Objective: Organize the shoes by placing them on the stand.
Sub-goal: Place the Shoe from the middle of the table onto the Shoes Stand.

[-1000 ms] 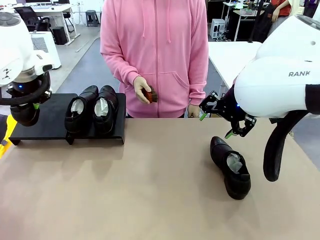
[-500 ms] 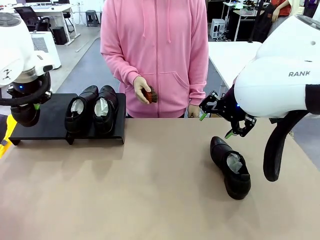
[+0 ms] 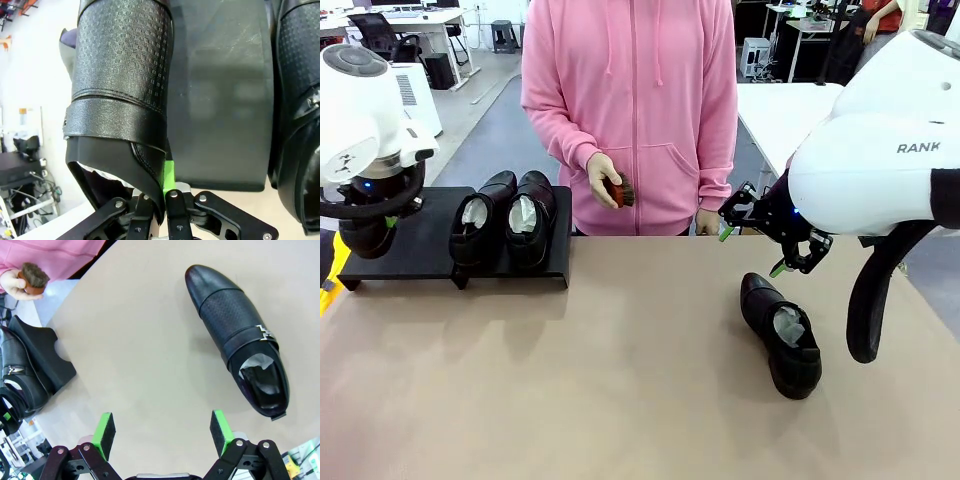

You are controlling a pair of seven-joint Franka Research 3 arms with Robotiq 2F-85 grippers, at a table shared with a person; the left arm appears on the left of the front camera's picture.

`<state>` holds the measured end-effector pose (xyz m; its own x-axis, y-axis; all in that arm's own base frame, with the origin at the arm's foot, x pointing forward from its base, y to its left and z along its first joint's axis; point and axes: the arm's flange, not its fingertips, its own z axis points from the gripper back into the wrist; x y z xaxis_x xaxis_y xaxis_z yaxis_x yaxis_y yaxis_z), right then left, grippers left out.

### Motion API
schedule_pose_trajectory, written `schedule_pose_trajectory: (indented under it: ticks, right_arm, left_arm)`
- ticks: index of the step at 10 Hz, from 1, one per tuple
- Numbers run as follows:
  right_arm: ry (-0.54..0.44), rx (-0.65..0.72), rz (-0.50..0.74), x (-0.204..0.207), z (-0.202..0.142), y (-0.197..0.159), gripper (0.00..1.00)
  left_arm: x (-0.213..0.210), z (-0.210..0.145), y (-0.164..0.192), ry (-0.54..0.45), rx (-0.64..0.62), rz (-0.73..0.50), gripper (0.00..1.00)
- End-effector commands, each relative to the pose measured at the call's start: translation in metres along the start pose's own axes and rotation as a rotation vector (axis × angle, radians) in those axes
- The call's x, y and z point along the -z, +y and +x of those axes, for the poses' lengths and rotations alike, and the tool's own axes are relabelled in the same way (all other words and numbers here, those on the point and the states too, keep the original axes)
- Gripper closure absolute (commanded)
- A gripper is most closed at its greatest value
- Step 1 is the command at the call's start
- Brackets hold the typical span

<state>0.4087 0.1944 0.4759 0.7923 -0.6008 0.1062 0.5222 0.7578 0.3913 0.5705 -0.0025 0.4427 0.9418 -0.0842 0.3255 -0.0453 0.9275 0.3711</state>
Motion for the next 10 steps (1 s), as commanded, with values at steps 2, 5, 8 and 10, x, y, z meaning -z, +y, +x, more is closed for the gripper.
schedule_pose_trajectory:
  ticks: [2, 5, 8, 10]
  right_arm:
    - [0.007, -0.018, 0.013, -0.001, 0.003, 0.001, 0.0]
    - [0.007, -0.018, 0.013, -0.001, 0.003, 0.001, 0.0]
    - [0.007, -0.018, 0.013, -0.001, 0.003, 0.001, 0.0]
    - [0.007, -0.018, 0.013, -0.001, 0.003, 0.001, 0.0]
  left_arm:
    - [0.019, 0.012, 0.001, -0.033, -0.028, 0.014, 1.0]
    - [0.039, 0.013, 0.007, -0.039, -0.082, 0.003, 1.0]
    - [0.039, 0.01, 0.01, -0.035, -0.091, 0.005, 0.41]
    - [0.034, 0.01, 0.015, -0.045, -0.13, -0.004, 0.01]
